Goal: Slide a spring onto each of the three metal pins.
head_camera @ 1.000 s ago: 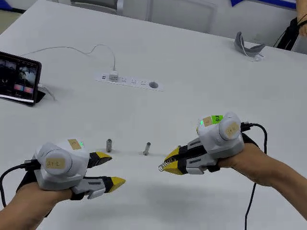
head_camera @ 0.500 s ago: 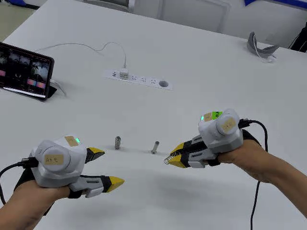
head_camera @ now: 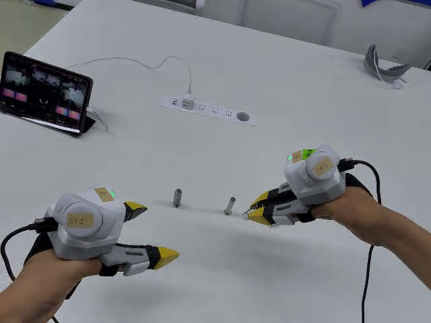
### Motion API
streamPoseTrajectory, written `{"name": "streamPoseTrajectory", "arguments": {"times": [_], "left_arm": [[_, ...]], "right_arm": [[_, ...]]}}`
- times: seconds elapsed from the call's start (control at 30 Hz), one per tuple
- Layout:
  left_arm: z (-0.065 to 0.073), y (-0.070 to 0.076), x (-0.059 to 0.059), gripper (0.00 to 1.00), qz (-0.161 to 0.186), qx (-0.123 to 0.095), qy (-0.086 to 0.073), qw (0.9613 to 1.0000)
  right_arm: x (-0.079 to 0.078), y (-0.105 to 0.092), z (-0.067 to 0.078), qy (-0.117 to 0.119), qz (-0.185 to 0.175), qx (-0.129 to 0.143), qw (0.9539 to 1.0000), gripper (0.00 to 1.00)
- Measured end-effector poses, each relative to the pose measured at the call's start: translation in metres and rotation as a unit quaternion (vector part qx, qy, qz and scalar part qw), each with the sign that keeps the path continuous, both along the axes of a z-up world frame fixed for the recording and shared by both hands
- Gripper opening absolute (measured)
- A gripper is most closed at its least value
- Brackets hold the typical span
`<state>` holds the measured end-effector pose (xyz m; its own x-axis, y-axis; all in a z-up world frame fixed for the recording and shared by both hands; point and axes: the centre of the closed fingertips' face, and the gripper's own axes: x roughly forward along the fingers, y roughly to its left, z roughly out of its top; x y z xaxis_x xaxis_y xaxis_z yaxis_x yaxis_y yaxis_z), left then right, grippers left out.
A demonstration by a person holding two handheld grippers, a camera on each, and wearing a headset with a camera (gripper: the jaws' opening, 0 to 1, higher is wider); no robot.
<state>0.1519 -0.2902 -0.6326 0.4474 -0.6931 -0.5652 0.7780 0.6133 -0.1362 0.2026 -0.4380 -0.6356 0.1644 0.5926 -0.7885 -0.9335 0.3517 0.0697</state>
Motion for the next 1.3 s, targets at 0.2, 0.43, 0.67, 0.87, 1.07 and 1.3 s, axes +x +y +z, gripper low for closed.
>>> {"name": "streamPoseTrajectory", "arguments": {"times": [0.2,0.43,0.67,0.87,1.07,1.3], "left_arm": [[0.000,0.008,-0.002,0.69,0.006,0.003,0.002,1.0000],[-0.002,0.013,-0.003,0.71,0.014,0.006,0.007,0.9999],[-0.004,0.017,-0.005,0.74,0.015,0.010,0.012,0.9998],[-0.005,0.019,-0.005,0.77,0.017,0.015,0.015,0.9996],[-0.007,0.018,-0.008,0.77,0.017,0.014,0.019,0.9996],[-0.010,0.017,-0.016,0.77,0.016,0.014,0.026,0.9994]], "right_arm": [[0.014,0.001,-0.003,-0.006,0.002,-0.007,1.0000,0.13],[0.024,0.002,-0.006,-0.010,0.008,-0.012,0.9998,0.13],[0.036,0.004,-0.011,-0.016,0.009,-0.020,0.9996,0.13],[0.043,0.007,-0.014,-0.019,0.014,-0.025,0.9994,0.13],[0.046,0.011,-0.017,-0.020,0.022,-0.030,0.9991,0.13],[0.048,0.015,-0.024,-0.017,0.033,-0.039,0.9985,0.13]]}}
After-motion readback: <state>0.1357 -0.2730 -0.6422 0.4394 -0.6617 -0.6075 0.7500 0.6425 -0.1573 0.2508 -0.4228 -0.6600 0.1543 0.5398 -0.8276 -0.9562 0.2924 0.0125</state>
